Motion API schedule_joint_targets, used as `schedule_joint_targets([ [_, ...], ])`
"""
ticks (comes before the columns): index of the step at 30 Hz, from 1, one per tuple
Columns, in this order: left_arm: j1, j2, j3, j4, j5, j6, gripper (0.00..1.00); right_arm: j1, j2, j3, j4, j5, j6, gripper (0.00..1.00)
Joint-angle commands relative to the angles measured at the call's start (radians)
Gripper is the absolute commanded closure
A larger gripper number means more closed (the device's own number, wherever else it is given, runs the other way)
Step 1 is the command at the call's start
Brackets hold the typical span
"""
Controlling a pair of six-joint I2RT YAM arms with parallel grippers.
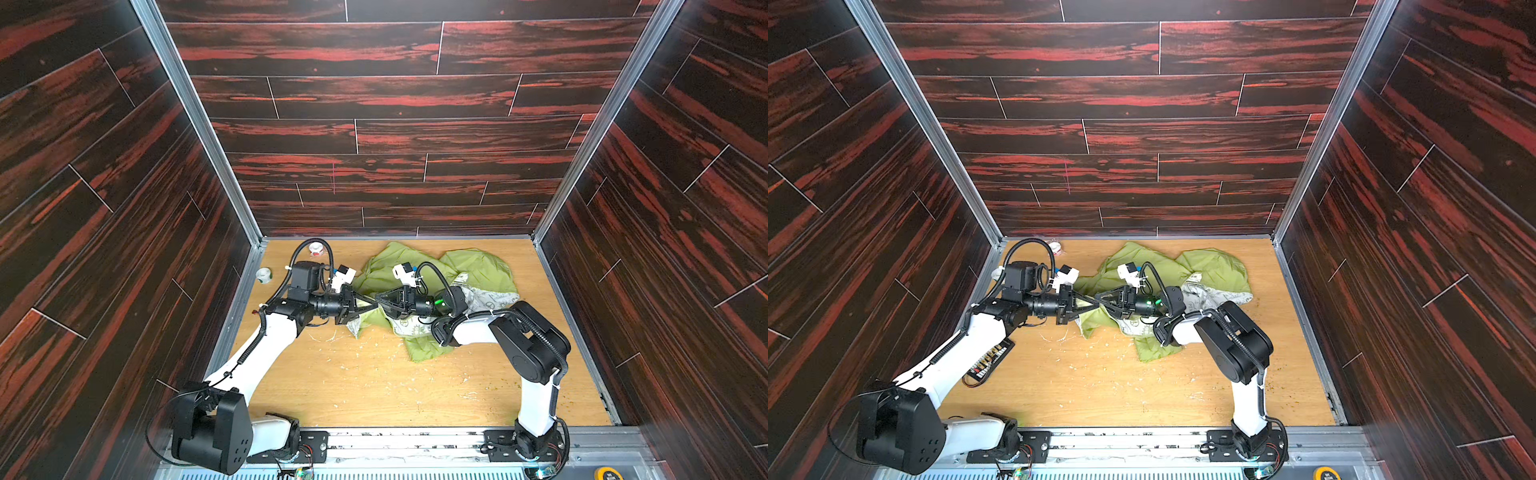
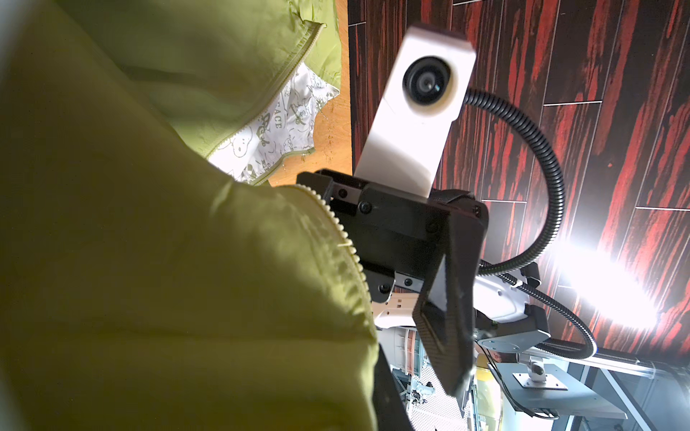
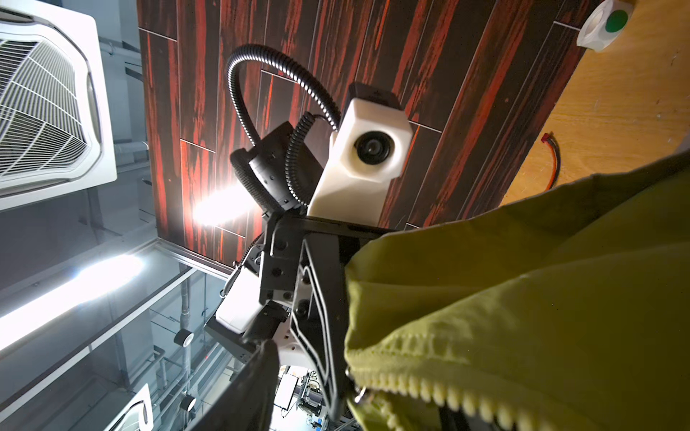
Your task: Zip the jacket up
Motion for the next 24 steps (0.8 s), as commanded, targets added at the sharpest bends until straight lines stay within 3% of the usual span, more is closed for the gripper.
schedule_joint_targets([
  [1,-0.002,0.002,0.032,0.016,0.024,0.003,1.0,-0.008,-0.08,-0.007,0.101,0.012,0.026,0.36],
  [15,-0.002,0.002,0.036,0.009,0.018,0.003,1.0,-0.017,-0.142,-0.069,0.1,0.034,0.013,0.5],
  [24,-0.002,0.004,0.036,0.007,0.019,0.002,1.0,-0.021,-0.181,-0.109,0.083,0.039,-0.017,0.53],
])
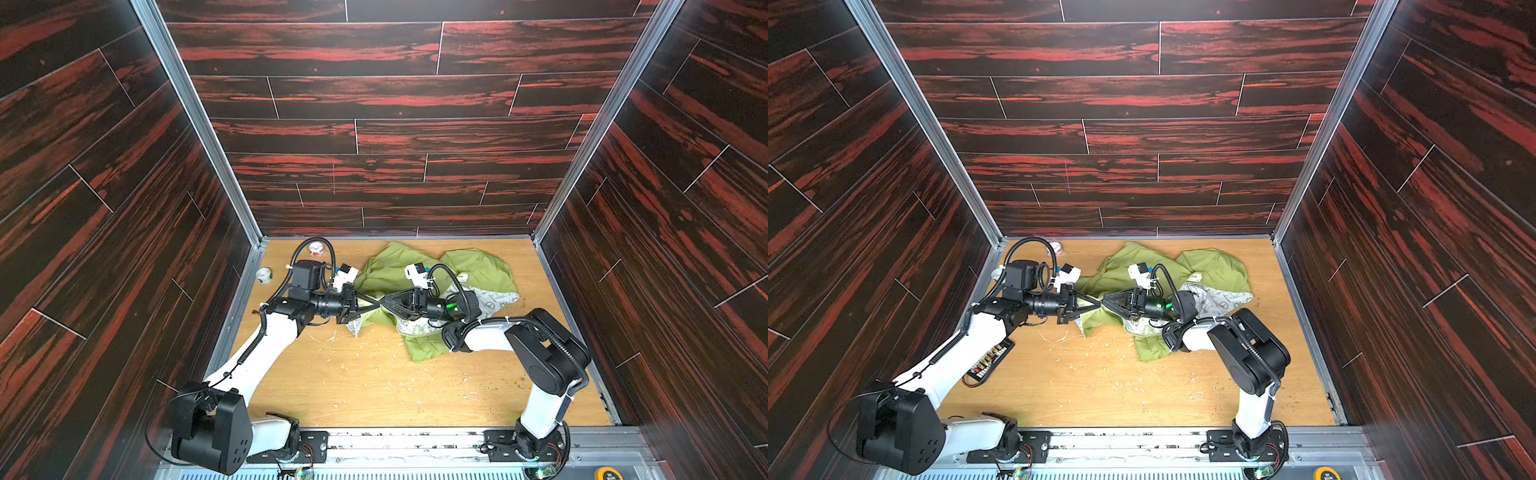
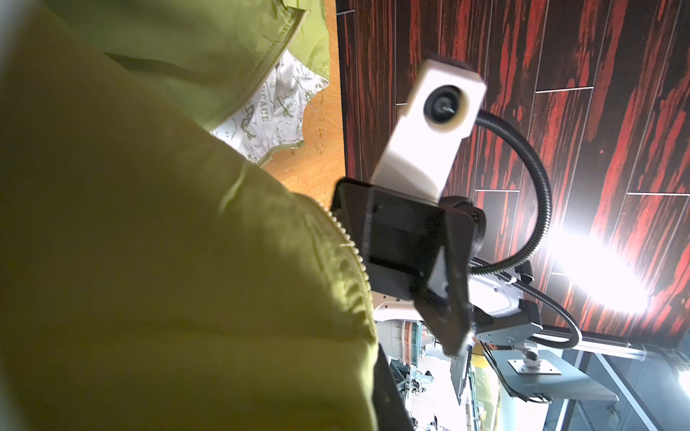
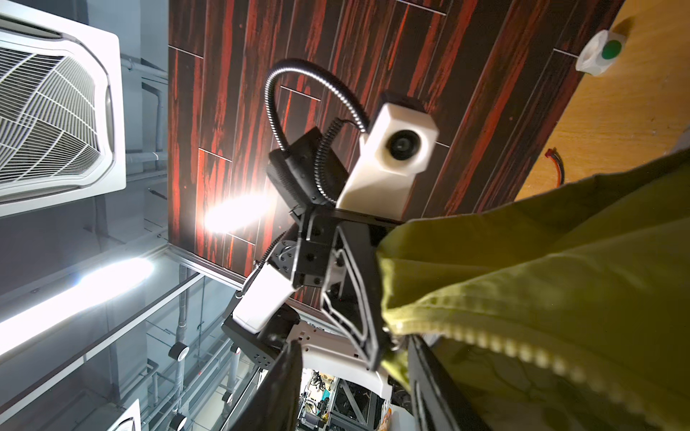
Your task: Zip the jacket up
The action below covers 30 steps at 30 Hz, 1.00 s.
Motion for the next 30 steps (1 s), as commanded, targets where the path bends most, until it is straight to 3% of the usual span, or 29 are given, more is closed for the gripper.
schedule_joint_targets([
  [1,0.002,0.002,0.026,0.005,0.0,0.001,1.0,0.0,-0.052,0.0,0.074,-0.001,-0.009,0.54],
  [6,0.003,0.0,0.022,0.004,-0.001,0.002,1.0,-0.001,-0.048,0.004,0.046,-0.005,-0.013,0.54],
  [9,0.003,-0.002,0.026,0.0,-0.002,0.004,1.0,-0.004,-0.077,-0.022,-0.08,0.019,-0.068,0.45],
  [12,0.003,-0.005,0.028,-0.012,-0.008,0.012,1.0,-0.016,-0.159,-0.05,-0.34,0.054,-0.191,0.41],
  [16,0.003,-0.005,0.031,-0.02,-0.016,0.015,1.0,-0.007,-0.29,-0.007,-0.73,0.058,-0.44,0.48],
  [25,0.003,-0.01,0.035,-0.037,-0.015,0.026,1.0,0.018,-0.39,0.09,-1.243,0.108,-0.805,0.37],
  [30,0.003,-0.014,0.03,-0.041,-0.013,0.03,1.0,0.044,-0.399,0.127,-1.347,0.163,-0.893,0.38],
])
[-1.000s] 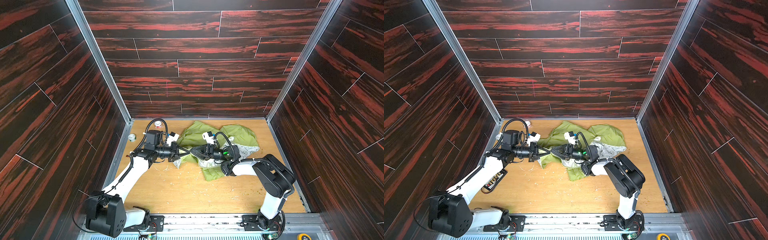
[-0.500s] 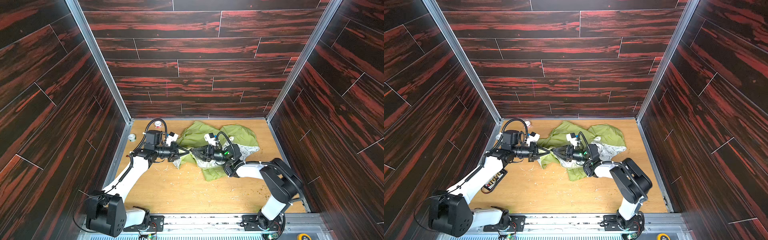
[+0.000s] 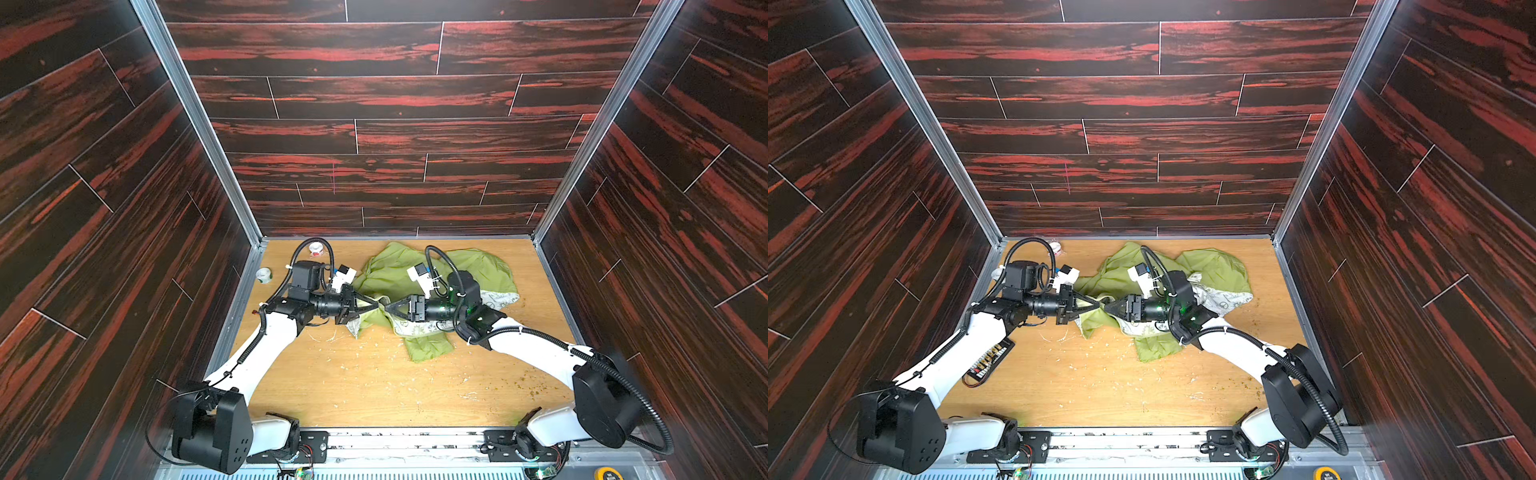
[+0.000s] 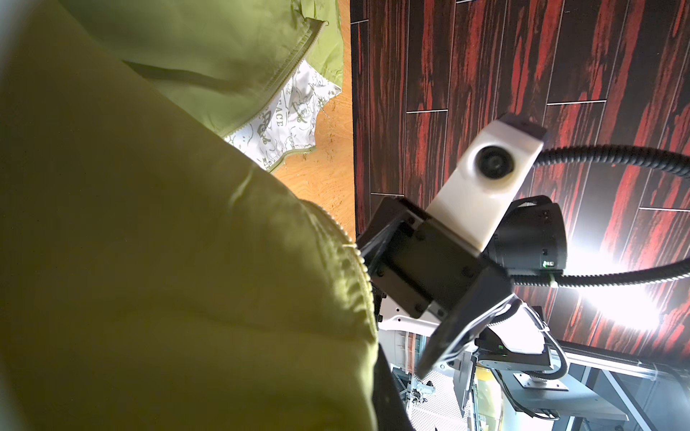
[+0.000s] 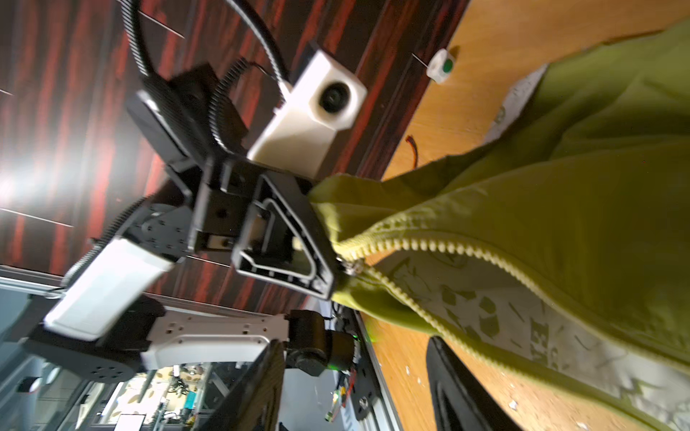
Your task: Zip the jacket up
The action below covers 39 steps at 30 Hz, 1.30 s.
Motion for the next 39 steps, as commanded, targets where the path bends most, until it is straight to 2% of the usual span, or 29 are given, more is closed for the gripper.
schedule_joint_targets([
  [1,0.002,-0.019,0.027,-0.01,0.012,0.019,1.0,0.013,-0.045,0.019,-0.147,0.047,-0.124,0.38],
  [9,0.002,-0.035,0.025,-0.027,0.013,0.022,1.0,0.07,-0.04,0.059,-0.235,0.108,-0.255,0.48],
  [13,0.002,-0.038,0.025,-0.028,0.011,0.019,1.0,0.093,-0.028,0.08,-0.251,0.134,-0.282,0.51],
  [24,0.002,-0.047,0.025,-0.059,0.018,0.024,1.0,0.095,-0.052,0.095,-0.317,0.251,-0.36,0.48],
  [30,0.002,-0.045,0.022,-0.074,0.031,0.022,1.0,0.095,-0.005,0.161,-0.354,0.26,-0.434,0.48],
  [39,0.002,-0.047,0.024,-0.078,0.033,0.017,1.0,0.105,0.086,0.274,-0.413,0.13,-0.508,0.57],
])
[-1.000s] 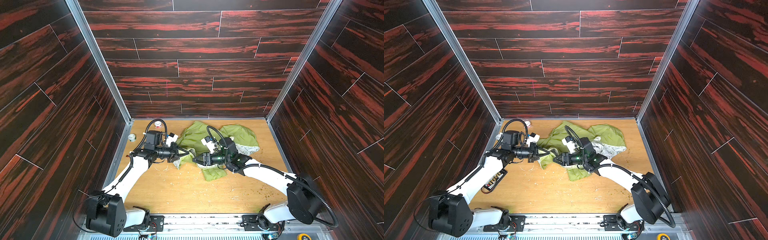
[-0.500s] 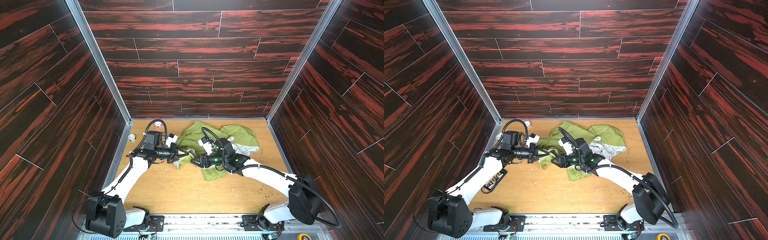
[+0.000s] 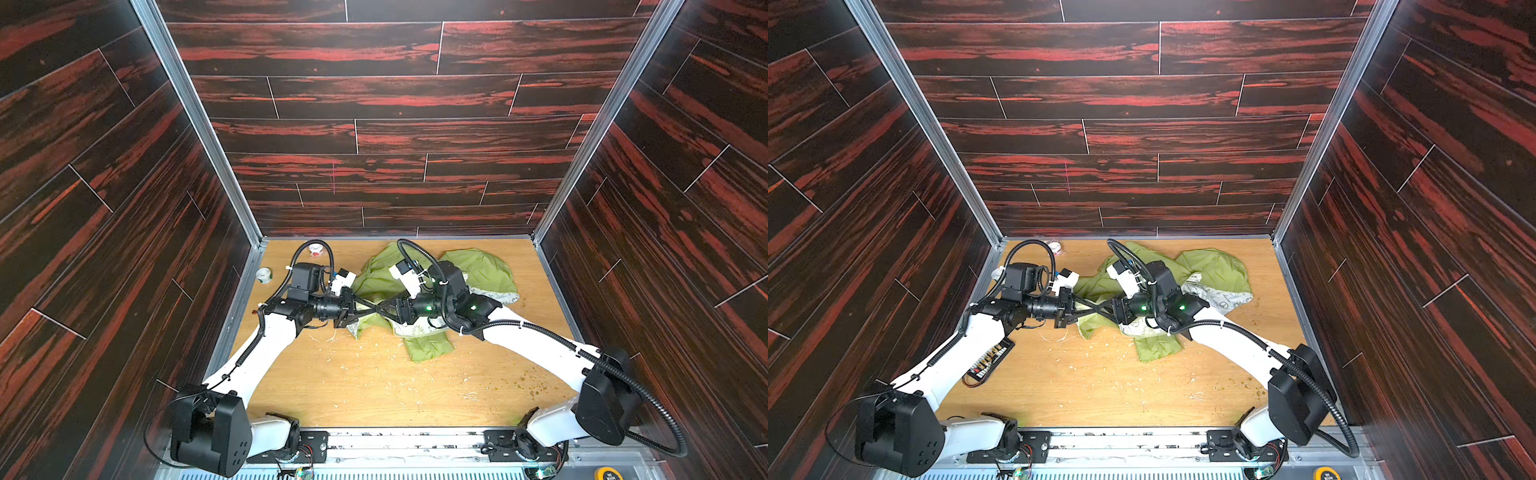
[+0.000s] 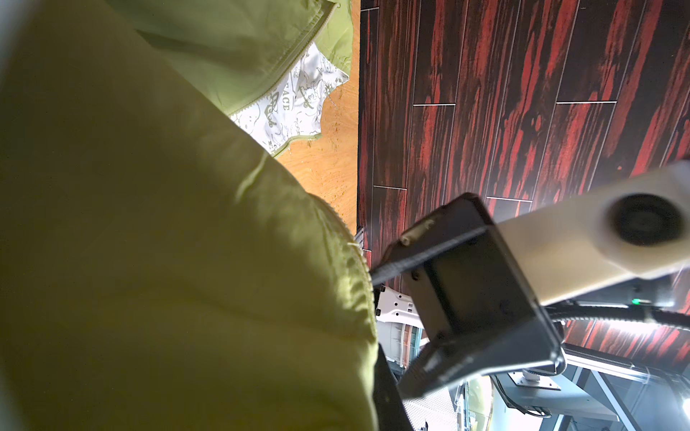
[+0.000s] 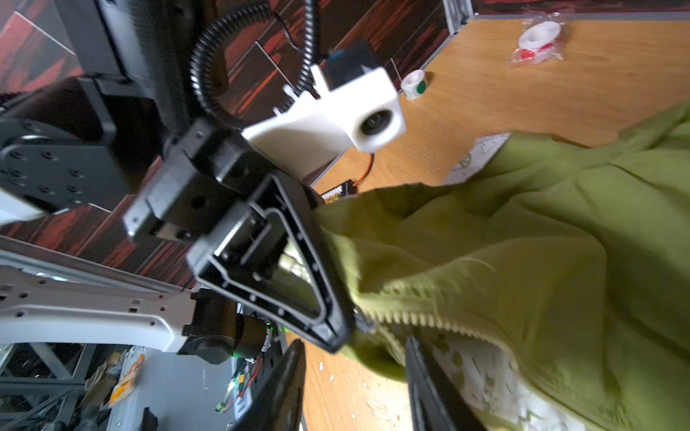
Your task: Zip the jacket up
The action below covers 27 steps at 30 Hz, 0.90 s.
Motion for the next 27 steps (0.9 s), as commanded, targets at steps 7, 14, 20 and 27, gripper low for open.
schedule_joint_targets([
  [7,0.002,-0.027,0.027,-0.01,0.029,0.009,1.0,0.014,0.059,0.003,-0.07,-0.086,-0.077,0.6],
  [14,0.002,-0.02,0.033,-0.01,0.031,0.009,1.0,0.014,0.074,-0.017,-0.089,-0.042,-0.093,0.61],
  [20,0.002,-0.017,0.034,-0.017,0.031,0.012,1.0,0.014,0.062,-0.032,-0.093,0.014,-0.102,0.55],
  [27,0.002,-0.017,0.036,-0.027,0.03,0.016,1.0,0.014,-0.019,-0.07,-0.114,0.088,-0.122,0.53],
])
